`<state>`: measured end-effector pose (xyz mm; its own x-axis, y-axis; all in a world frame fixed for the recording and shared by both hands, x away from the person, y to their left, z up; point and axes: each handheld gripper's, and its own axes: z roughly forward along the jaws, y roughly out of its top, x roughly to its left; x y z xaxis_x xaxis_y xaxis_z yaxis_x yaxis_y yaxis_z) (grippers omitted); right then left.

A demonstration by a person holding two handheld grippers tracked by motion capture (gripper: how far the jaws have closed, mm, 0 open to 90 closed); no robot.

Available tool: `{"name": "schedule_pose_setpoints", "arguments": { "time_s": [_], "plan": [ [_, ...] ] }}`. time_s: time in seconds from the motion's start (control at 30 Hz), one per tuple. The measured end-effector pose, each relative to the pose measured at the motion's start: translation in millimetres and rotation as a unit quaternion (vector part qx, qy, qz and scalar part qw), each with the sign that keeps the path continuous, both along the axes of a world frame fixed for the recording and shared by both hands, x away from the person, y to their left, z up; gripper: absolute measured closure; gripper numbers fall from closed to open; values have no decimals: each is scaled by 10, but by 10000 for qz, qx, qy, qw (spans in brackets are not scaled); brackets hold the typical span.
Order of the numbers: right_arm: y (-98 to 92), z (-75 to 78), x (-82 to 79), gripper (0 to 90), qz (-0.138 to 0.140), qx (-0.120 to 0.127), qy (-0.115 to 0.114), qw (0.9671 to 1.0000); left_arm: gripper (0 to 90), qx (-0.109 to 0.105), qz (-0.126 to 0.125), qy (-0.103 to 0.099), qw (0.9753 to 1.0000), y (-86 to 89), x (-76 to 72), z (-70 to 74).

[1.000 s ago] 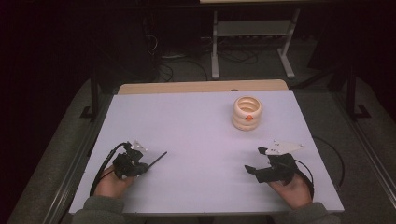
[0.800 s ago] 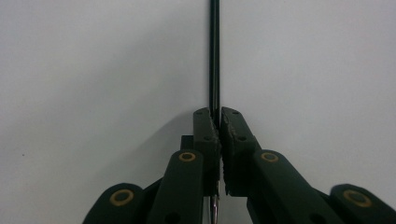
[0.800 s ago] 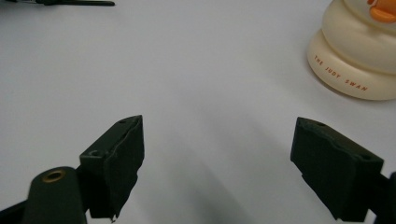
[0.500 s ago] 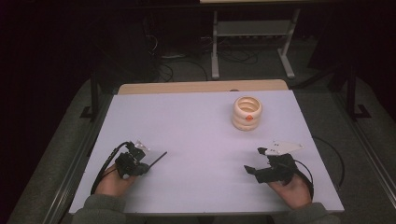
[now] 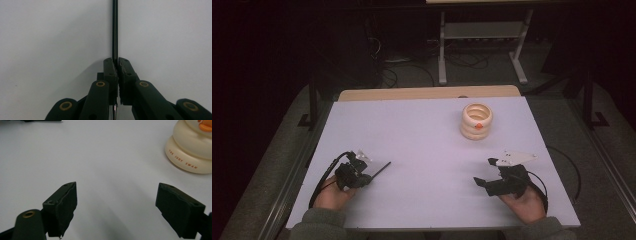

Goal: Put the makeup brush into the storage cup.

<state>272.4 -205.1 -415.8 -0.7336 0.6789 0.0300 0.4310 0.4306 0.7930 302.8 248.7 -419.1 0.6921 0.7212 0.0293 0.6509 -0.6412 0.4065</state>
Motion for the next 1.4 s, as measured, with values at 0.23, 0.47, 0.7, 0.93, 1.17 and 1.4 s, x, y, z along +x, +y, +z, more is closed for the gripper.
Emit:
{"name": "schedule_pose_setpoints", "arguments": {
  "time_s": [0.23,0.47,0.7,0.93,1.17,1.4],
  "plan": [
    [3,0,-2,165,31,-6,-13,10000,862,-31,-83,-95,9999,13,-28,84],
    [-4,27,-7,165,59,87,56,9999,862,-68,-360,-51,9993,-153,-83,170],
    [-22,129,14,165,151,147,135,9997,862,-40,-745,-163,9971,-371,-107,315],
    [9,258,50,179,403,13,175,9990,861,-154,-1048,-262,9940,-573,-77,443],
    [92,329,100,184,585,-81,243,9980,862,-156,-1155,-265,9928,-629,-75,455],
    [150,303,119,186,680,-163,290,9971,862,-230,-1292,-257,9910,-643,-94,435]
  ]
}}
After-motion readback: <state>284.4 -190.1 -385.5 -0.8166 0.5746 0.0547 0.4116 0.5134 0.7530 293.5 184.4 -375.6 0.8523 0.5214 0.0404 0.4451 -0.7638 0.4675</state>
